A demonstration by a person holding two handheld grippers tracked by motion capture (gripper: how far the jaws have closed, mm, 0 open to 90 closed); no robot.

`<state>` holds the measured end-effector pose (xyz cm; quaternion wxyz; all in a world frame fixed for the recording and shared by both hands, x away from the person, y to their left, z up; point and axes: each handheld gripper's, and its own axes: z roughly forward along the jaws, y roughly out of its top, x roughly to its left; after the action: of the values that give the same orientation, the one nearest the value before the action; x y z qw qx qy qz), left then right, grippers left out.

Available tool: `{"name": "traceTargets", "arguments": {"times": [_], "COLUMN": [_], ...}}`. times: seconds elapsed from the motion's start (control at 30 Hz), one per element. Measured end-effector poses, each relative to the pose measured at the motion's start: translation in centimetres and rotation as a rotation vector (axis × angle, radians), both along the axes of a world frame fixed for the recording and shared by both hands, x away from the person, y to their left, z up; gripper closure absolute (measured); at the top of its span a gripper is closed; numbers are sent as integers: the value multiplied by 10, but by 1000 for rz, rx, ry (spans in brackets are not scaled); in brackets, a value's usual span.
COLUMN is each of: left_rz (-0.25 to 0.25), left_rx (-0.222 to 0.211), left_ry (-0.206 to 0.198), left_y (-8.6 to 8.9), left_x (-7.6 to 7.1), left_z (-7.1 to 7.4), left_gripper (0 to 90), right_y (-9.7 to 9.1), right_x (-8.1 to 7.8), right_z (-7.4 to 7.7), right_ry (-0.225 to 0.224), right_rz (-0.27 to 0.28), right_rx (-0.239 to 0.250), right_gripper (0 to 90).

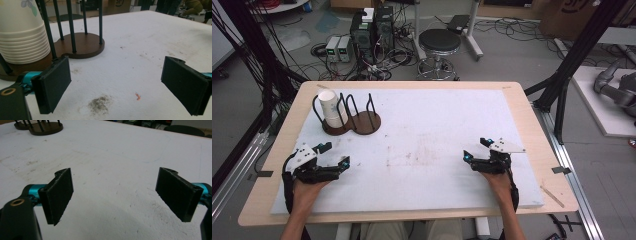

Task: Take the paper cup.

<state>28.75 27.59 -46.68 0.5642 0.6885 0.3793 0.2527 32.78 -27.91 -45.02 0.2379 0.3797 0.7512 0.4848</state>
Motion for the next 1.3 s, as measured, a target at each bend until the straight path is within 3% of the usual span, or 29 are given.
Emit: {"name": "traceTargets", "arguments": {"times": [0.73, 0.97, 1.17, 1.3], "left_rz": [-10, -8, -22, -55], "left_rx": [-2, -27, -35, -26], "left_ry": [0, 18, -26, -59], "left_y": [0, 3, 12, 21], "left_x": [0, 1, 5, 14], "left_z": [0, 2, 25, 53], "left_gripper": [90, 90, 90, 90], "right_y": [0, 0, 0, 0], "right_x": [1, 1, 1, 1], "right_z": [0, 0, 0, 0], "right_ry": [-2, 4, 1, 4], "right_rz": [-1, 0, 0, -1], "right_rx": [-2, -2, -7, -3], "right_gripper": [151, 151, 151, 151]}}
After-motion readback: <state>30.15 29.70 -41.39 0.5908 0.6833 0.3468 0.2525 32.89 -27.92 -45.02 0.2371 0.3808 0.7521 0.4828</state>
